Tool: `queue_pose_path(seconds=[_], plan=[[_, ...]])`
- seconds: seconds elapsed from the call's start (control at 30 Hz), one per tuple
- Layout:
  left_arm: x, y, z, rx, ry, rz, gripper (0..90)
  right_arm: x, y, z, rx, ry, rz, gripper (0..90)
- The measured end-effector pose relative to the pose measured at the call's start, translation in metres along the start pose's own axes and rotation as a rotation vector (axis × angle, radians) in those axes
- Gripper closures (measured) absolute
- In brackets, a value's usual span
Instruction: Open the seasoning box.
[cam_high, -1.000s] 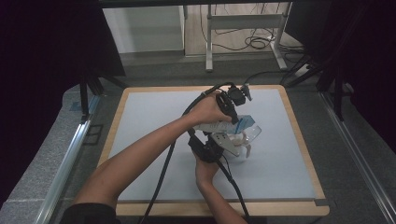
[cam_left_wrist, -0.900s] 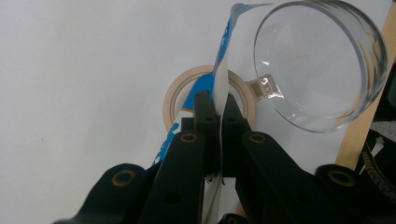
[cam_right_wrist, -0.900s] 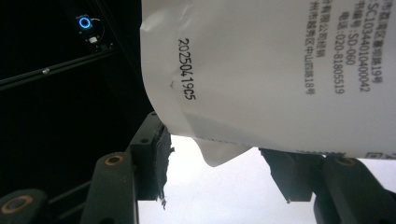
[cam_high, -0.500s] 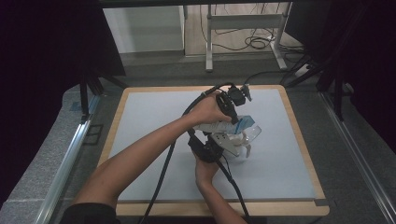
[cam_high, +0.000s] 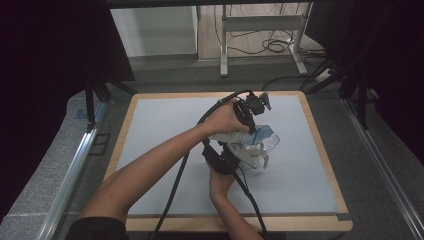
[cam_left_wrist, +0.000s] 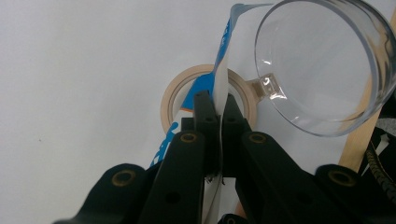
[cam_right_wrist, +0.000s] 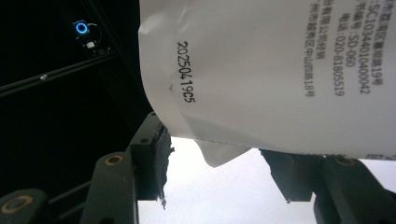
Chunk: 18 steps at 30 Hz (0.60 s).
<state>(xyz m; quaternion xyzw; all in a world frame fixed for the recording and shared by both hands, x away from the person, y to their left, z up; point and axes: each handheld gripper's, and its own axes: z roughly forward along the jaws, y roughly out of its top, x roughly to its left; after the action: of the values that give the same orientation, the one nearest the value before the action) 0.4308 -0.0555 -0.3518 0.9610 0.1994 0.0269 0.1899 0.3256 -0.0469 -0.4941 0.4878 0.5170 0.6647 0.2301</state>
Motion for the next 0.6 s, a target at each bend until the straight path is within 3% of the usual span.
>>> queue_pose_path(seconds=[0.6], plan=[[0.0004, 0.0002, 0.0033, 0.011, 0.006, 0.003, 90.0, -0.0006, -0.0022, 0.0015, -0.003, -0.004, 0.009, 44.6]])
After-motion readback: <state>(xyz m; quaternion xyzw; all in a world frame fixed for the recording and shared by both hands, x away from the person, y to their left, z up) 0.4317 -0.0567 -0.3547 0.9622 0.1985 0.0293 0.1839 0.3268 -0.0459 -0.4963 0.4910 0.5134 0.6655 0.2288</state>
